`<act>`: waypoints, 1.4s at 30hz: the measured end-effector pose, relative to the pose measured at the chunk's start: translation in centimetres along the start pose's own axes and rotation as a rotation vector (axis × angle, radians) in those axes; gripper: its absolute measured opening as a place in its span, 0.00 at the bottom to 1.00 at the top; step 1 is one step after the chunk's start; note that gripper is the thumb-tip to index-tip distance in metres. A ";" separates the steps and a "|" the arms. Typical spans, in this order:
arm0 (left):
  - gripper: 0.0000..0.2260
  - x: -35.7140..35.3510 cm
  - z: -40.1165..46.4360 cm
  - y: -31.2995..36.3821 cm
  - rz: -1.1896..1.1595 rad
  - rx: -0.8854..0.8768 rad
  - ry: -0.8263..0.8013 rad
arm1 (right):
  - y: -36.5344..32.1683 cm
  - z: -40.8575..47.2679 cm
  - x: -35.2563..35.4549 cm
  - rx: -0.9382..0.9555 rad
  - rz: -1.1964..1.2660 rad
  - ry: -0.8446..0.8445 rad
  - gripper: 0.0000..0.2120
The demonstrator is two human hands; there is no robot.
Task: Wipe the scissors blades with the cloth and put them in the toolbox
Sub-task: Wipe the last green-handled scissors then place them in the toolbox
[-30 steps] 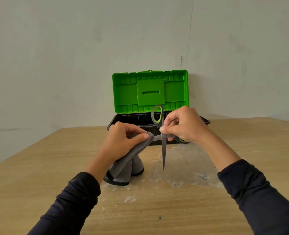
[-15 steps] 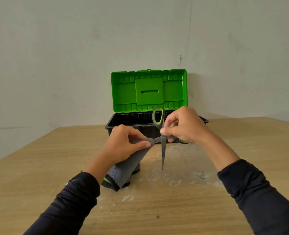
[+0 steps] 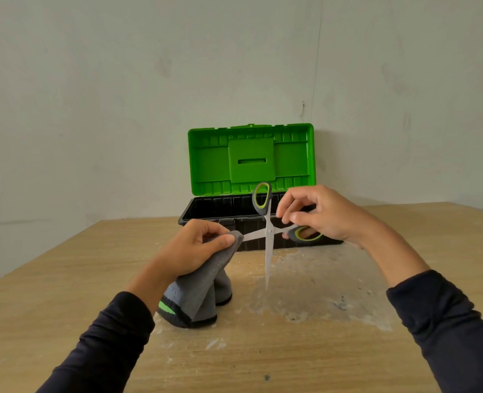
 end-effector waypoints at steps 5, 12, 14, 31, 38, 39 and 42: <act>0.09 0.2 -0.2 0.2 0.006 -0.031 -0.026 | -1.3 0.3 -1.7 0.061 -0.223 -0.198 0.30; 0.10 0.4 -0.5 0.6 -0.065 -0.051 -0.077 | -2.3 1.2 -2.7 0.033 -0.314 -0.530 0.29; 0.10 0.4 -0.5 0.5 -0.080 -0.049 -0.084 | -2.4 1.4 -3.3 0.048 -0.299 -0.579 0.27; 0.15 0.8 -0.4 -1.8 -0.392 0.136 -0.019 | -0.9 2.5 -2.4 0.295 0.354 -0.181 0.10; 0.09 2.0 -0.2 -3.5 -0.551 0.243 0.266 | 1.4 2.5 -1.9 0.187 0.589 0.133 0.06; 0.08 2.2 -0.2 -3.6 -0.560 0.251 0.292 | 1.6 2.5 -2.0 0.154 0.601 0.141 0.04; 0.09 2.4 -0.2 -2.6 -0.585 0.219 0.332 | 2.1 2.5 -2.5 0.071 0.558 0.178 0.04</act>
Point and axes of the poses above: each hand's wrist, its own z-axis towards the middle knuckle, its own x-axis out of the back of the hand, y = z × x, the point moved 8 cm from there along z, towards the middle knuckle, and after that the axes turned 7 degrees about z, right-handed, at the moved point
